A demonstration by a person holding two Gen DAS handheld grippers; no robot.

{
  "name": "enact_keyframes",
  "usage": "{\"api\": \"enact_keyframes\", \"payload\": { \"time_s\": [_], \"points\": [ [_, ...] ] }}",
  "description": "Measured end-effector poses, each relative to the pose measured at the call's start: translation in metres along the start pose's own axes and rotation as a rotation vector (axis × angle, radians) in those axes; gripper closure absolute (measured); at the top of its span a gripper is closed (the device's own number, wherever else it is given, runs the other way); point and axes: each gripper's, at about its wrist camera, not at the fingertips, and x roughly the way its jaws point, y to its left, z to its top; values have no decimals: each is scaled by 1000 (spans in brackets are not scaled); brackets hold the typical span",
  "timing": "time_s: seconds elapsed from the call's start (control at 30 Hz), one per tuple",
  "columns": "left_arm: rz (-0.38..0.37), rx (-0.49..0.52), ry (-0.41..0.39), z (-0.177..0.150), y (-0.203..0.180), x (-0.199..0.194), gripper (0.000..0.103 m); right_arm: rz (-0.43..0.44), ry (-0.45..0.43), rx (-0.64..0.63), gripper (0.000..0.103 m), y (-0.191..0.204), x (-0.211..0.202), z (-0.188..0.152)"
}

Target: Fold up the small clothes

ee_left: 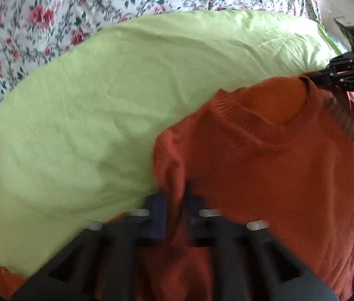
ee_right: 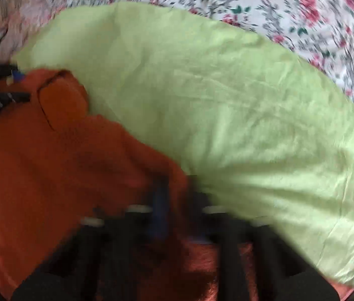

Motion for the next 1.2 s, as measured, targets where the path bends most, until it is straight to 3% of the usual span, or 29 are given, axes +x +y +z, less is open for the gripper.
{"api": "enact_keyframes", "payload": {
  "time_s": [0.13, 0.23, 0.27, 0.33, 0.53, 0.67, 0.7, 0.77, 0.83, 1.0, 1.2],
  "points": [
    [127, 38, -80, 6, -14, -31, 98, -111, -86, -11, 96, 12, -23, -10],
    [194, 19, -156, 14, -17, -49, 98, -183, -247, 37, 97, 12, -67, -6],
    [230, 15, -155, 20, -17, -44, 98, -206, -311, 61, 97, 12, -80, -7],
    [270, -17, -123, 27, -19, -25, 98, -241, -359, 108, 97, 10, -82, -4],
    [306, -81, -27, 29, -10, 27, 96, -252, -248, 184, 97, -5, -19, -5],
    [330, -71, -16, 27, -11, 26, 89, -272, -189, 203, 96, -6, 3, 2],
    [319, -75, -3, 29, -12, 23, 83, -268, -175, 209, 95, -8, 4, 1],
    [309, -87, 5, 27, -13, 12, 46, -244, -179, 229, 80, -9, -2, -2],
    [289, -102, -26, 22, -16, -11, 33, -237, -179, 249, 73, -5, -15, -7],
    [211, -186, -65, -5, -18, -59, 33, -195, -241, 347, 57, -20, -76, -57],
    [96, -263, -107, -49, -46, -98, 30, -275, -247, 551, 56, -72, -138, -155]
  ]
}}
